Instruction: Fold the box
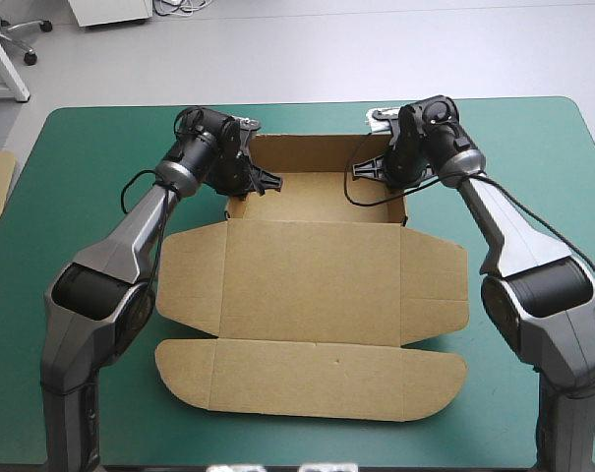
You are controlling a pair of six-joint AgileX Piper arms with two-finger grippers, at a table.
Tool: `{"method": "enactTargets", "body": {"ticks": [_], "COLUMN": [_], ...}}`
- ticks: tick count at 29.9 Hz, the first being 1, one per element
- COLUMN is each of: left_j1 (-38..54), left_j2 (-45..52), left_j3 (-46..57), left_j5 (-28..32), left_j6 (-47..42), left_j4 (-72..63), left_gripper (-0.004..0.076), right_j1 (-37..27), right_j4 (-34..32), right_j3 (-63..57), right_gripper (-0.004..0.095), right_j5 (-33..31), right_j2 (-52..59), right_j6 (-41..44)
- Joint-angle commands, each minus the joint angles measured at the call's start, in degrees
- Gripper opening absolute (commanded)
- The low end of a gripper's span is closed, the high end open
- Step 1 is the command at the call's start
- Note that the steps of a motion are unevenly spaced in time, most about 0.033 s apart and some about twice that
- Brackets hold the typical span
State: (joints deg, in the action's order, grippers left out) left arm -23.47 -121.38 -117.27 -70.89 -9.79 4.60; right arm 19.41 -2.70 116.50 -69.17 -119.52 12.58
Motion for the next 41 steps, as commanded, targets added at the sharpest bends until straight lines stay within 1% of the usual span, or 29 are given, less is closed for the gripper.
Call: {"method": "enactTargets", "body": {"ticks": [1, 3, 5, 8, 15, 19, 23, 25, 27, 30, 32, 34, 39, 41], "left_j1": [0.1, 0.2, 0.2, 0.2, 0.2, 0.2, 0.2, 0.2, 0.2, 0.2, 0.2, 0.2, 0.2, 0.2], "left_j2": [2.3, 1.6, 0.9, -0.4, -3.4, -3.3, -2.8, -2.8, -2.8, -2.1, -1.5, -1.0, -0.4, 0.0], "left_j3": [-1.5, -1.5, -1.5, -1.5, -1.5, -1.5, -1.7, -1.7, -1.7, -1.7, -1.9, -2.4, -4.0, -4.5], "left_j5": [1.9, 3.1, 3.6, 3.3, 3.4, 3.7, 2.8, 1.6, 1.1, 1.7, 2.8, 3.2, 2.5, 2.1], "left_j6": [0.8, 0.2, -0.1, -1.2, -1.3, -1.4, -1.3, -1.3, -1.3, -0.6, 0.2, 0.2, 0.6, 1.3], "left_j4": [4.2, 4.9, 6.7, 9.1, 8.2, 8.2, 8.2, 8.0, 7.9, 6.8, 5.3, 4.7, 2.7, 1.9], "left_gripper": [-0.0014, -0.0014, -0.0014, -0.0014, -0.0014, -0.0014, -0.0014, -0.0014, -0.0014, -0.0008, 0.0026, 0.0095, 0.0307, 0.0357], "right_j1": [0.3, 0.3, 0.3, 0.3, 0.3, 0.3, 0.3, 0.3, 0.3, 0.3, 0.3, 0.3, 0.3, 0.3], "right_j4": [-2.6, -2.8, -4.6, -6.0, -5.0, -5.0, -4.9, -4.4, -3.7, -3.6, -4.0, -4.0, -3.6, -3.6], "right_j3": [1.7, 1.7, 1.7, 1.7, 1.6, 1.7, 1.7, 1.7, 1.7, 1.7, 1.7, 1.7, 1.7, 1.7], "right_gripper": [-0.0012, -0.0012, -0.0012, -0.0013, -0.0012, -0.0012, -0.0001, 0.0042, 0.0128, 0.0325, 0.042, 0.0466, 0.0473, 0.0473], "right_j5": [0.7, 1.2, 1.3, 1.4, 1.1, 1.3, -0.1, -0.7, -0.9, -0.9, -0.9, -0.9, -1.7, -2.2], "right_j2": [2.0, 1.2, 0.6, -0.4, -2.2, -2.1, -2.0, -1.8, -1.6, -0.4, 0.4, 1.2, 2.1, 2.5], "right_j6": [-3.6, -3.5, -3.1, -2.5, -2.3, -2.3, -2.1, -2.8, -3.4, -3.4, -3.2, -3.1, -2.8, -2.8]}}
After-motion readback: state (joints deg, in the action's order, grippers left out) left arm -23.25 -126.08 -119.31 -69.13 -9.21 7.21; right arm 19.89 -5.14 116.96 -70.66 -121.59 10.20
